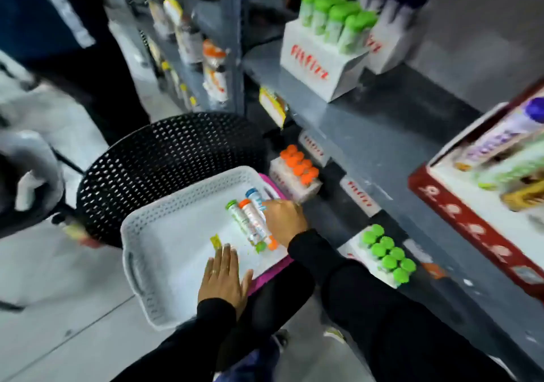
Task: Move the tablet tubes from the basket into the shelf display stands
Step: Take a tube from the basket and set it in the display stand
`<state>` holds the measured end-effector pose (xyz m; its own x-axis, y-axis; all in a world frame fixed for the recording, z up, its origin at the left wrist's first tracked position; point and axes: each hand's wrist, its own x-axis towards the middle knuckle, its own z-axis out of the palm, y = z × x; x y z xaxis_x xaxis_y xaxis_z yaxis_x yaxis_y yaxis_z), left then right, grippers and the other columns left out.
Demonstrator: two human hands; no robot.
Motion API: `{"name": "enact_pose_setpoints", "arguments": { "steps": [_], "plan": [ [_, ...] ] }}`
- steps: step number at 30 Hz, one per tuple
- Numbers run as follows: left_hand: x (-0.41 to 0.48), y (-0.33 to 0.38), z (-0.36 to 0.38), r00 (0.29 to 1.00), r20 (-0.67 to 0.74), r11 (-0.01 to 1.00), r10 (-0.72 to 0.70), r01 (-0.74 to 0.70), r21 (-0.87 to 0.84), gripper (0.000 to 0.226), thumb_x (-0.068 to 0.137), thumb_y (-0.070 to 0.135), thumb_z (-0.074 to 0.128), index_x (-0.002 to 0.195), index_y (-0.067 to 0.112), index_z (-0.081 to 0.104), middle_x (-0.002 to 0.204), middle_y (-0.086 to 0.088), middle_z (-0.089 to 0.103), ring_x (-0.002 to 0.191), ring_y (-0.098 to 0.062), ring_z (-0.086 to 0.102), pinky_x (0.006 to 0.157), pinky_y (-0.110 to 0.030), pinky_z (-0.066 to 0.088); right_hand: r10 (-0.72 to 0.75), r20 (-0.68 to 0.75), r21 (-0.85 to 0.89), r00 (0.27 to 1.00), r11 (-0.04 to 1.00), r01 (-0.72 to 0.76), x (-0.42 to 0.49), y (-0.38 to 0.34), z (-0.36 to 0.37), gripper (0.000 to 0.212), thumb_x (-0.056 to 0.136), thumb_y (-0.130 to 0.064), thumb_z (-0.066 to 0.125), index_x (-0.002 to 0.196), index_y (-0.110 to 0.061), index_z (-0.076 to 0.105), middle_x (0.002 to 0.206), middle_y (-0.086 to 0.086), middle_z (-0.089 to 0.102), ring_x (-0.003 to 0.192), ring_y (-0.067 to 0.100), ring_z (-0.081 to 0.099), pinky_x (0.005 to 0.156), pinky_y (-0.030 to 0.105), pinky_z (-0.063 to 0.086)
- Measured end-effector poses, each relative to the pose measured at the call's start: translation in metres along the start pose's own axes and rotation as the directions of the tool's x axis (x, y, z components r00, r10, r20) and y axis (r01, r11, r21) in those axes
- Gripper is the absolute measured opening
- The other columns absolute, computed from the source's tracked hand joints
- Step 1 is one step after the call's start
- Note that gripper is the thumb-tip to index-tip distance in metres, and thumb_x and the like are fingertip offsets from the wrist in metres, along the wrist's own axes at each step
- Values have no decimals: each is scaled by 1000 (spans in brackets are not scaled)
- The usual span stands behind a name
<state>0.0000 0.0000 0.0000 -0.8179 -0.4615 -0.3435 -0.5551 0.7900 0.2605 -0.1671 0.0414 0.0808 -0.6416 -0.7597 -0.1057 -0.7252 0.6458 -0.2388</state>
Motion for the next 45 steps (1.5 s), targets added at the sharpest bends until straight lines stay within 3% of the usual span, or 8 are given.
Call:
{"name": "enact_pose_setpoints", "arguments": {
  "steps": [5, 9, 16, 23, 30, 33, 38, 45],
  "plan": [
    [-1, -17, 8, 992, 47, 993, -116, 117, -5, 118, 56, 71, -37, 146, 8, 6, 155, -6, -2, 141, -19, -8, 114, -32, -5, 5, 158, 39, 987, 999, -11, 35, -22, 40, 28, 95, -8, 43, 117, -4, 59, 108, 22, 67, 103, 38, 65, 80, 44, 54],
    [4, -18, 6, 960, 195, 977, -202, 212, -32, 77, 90, 60, 12, 146, 7, 15, 155, -8, 9, 141, -20, 5, 116, -33, 6, 88, 267, 42, 960, 994, -103, 55, -39, 70, 41, 98, -18, 50, 135, -2, 44, 127, 20, 57, 115, 39, 58, 91, 48, 52],
    [6, -19, 14, 952, 241, 980, -190, 199, -11, 75, 91, 58, 14, 143, 6, 22, 154, -10, 16, 139, -23, 16, 114, -34, 16, 134, 339, 38, 931, 987, -156, 55, -45, 85, 41, 94, -6, 53, 132, 1, 40, 123, 22, 60, 111, 40, 60, 84, 45, 52],
    [4, -23, 18, 948, 249, 978, -199, 208, -13, 71, 92, 56, 14, 143, 8, 23, 155, -9, 15, 140, -21, 15, 114, -33, 17, 43, 421, 253, 906, 954, -163, 47, -42, 15, 54, 81, -17, 65, 127, -9, 39, 102, 21, 59, 77, 34, 58, 60, 39, 48],
    [3, -6, 3, 983, 98, 984, -158, 148, 97, 70, 93, 53, 8, 145, 7, 15, 154, -8, 17, 140, -20, 13, 115, -31, 11, 82, 500, 279, 862, 927, -250, 6, -13, -93, 37, 91, -29, 52, 58, -13, 53, 26, -2, 52, 35, 17, 58, 49, 22, 48],
    [13, 21, -13, 999, -25, 987, -28, 32, 156, 83, 84, 57, -5, 145, 5, 13, 154, -10, 13, 141, -23, 10, 114, -33, 8, 139, 415, 121, 899, 971, -206, -29, 3, -139, 41, 88, -25, 53, 50, -13, 45, 25, 2, 46, 18, 7, 44, 41, 17, 43],
    [35, 89, -38, 915, -231, 943, 331, -326, 60, 80, 96, 47, 1, 120, -11, 51, 129, -27, 51, 124, -37, 43, 103, -38, 20, 278, 249, -6, 928, 958, -286, -103, 29, -211, 30, 77, -29, 71, 62, -6, 60, 58, 9, 57, 63, 25, 51, 48, 24, 36],
    [23, 197, -71, 643, -358, 723, 677, -672, 161, 64, 95, 47, 11, 140, 2, 18, 154, -11, 1, 141, -25, -1, 113, -40, 8, 414, 78, 47, 907, 907, -418, -202, 58, -273, 23, 79, -6, 64, 99, -13, 74, 62, -3, 64, 71, 21, 64, 70, 28, 54]
  ]
}}
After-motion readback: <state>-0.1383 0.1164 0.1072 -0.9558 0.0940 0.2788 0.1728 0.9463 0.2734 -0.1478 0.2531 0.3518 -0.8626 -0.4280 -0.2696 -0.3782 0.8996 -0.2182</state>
